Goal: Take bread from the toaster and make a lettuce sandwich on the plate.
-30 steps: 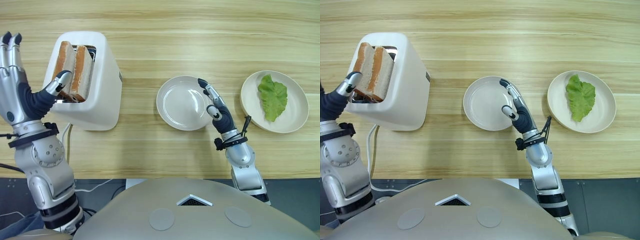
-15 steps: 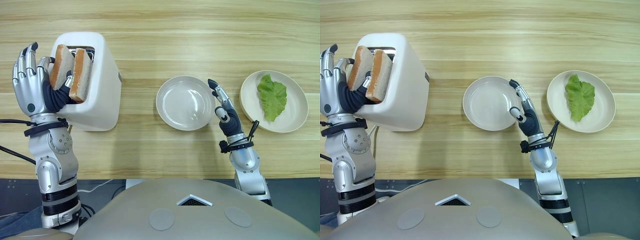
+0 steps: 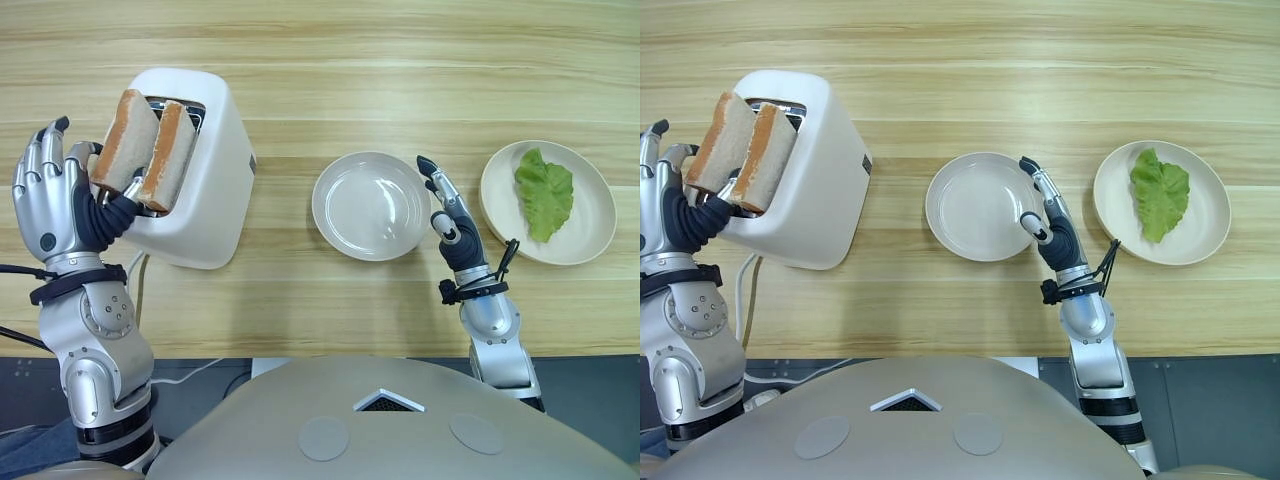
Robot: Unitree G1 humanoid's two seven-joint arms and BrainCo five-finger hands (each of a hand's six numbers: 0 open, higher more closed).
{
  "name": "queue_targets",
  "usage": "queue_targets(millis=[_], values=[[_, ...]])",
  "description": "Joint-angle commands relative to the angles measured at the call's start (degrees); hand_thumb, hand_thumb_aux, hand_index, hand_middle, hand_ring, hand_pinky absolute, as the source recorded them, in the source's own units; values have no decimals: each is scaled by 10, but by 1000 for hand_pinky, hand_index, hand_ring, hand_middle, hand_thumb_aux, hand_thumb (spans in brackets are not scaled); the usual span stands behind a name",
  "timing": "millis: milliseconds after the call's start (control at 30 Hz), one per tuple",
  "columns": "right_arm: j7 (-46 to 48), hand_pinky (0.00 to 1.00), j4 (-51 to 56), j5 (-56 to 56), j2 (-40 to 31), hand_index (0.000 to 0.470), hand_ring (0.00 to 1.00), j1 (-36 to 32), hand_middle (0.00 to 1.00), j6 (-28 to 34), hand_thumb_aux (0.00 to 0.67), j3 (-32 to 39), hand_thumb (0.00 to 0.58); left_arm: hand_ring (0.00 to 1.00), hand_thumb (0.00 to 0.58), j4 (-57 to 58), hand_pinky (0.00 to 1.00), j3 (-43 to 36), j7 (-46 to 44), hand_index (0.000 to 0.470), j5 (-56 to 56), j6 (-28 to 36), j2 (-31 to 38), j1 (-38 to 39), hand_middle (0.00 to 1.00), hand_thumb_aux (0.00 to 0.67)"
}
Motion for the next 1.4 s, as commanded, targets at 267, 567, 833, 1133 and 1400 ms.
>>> queue_targets(millis=[267,567,833,1133,1400], values=[[-3,0,15,-3,5,0,0,-8,0,1,0,-2,0,1000,580,16,1000,-21,4,470,-21,-28,0,-41,1000,670],[-3,0,21,-4,6,0,0,-12,0,-2,0,0,0,1000,580,-41,1000,36,62,470,-58,-59,17,-128,1000,670],[-2,0,23,-4,7,0,0,-14,0,-2,0,2,0,1000,580,-67,1000,67,78,470,-78,-86,16,-153,1000,670],[-7,0,-46,35,18,0,0,-29,0,4,0,-34,0,1000,580,-133,1000,-136,2,470,-365,-76,-110,-218,1000,670],[6,0,-101,76,-26,0,0,-112,0,96,0,-162,0,1000,580,-26,1000,-374,-51,470,-458,2,-194,-259,1000,670]])
